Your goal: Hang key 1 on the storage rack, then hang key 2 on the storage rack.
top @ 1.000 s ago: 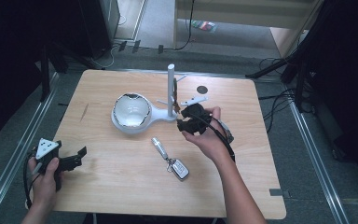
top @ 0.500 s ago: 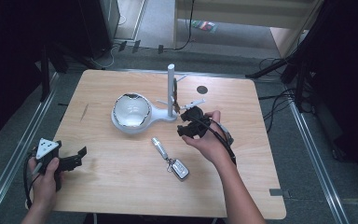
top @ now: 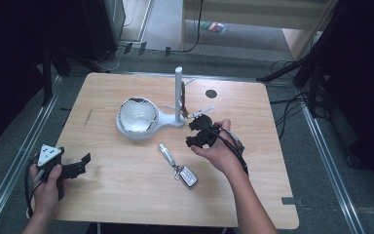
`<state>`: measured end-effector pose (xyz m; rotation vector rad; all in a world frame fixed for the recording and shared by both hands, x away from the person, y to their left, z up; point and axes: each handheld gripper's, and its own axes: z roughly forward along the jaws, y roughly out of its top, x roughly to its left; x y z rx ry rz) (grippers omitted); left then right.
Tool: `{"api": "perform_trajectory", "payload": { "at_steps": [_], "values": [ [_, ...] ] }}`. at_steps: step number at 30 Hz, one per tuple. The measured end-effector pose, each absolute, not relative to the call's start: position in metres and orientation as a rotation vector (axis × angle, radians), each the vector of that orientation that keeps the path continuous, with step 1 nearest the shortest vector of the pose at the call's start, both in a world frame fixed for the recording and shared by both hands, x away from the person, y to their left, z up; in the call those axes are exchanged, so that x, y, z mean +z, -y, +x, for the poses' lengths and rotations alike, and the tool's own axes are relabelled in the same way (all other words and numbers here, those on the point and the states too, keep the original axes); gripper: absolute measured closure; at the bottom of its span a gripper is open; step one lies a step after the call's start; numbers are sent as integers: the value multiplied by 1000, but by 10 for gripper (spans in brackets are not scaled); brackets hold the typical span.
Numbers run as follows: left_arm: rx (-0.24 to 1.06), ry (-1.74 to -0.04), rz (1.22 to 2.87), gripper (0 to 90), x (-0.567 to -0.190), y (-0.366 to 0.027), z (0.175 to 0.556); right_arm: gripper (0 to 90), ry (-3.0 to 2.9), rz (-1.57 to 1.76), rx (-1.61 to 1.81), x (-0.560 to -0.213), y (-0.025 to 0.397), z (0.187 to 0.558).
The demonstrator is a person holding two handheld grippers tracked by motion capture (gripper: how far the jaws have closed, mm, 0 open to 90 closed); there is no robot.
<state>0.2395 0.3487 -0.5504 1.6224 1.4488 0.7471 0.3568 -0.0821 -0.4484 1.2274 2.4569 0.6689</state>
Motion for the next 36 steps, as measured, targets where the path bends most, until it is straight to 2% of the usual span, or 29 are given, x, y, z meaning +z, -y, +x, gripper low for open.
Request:
{"api": "perform_trajectory", "payload": {
  "at_steps": [21,36],
  "values": [
    [751,-1448,1625,0,-551,-348,240,392,-2579,1193,548,-458,62,350],
    [755,-1444,1627,0,-550,-348,239,408,-2629,1214,521,-460,52,349]
  ]
}}
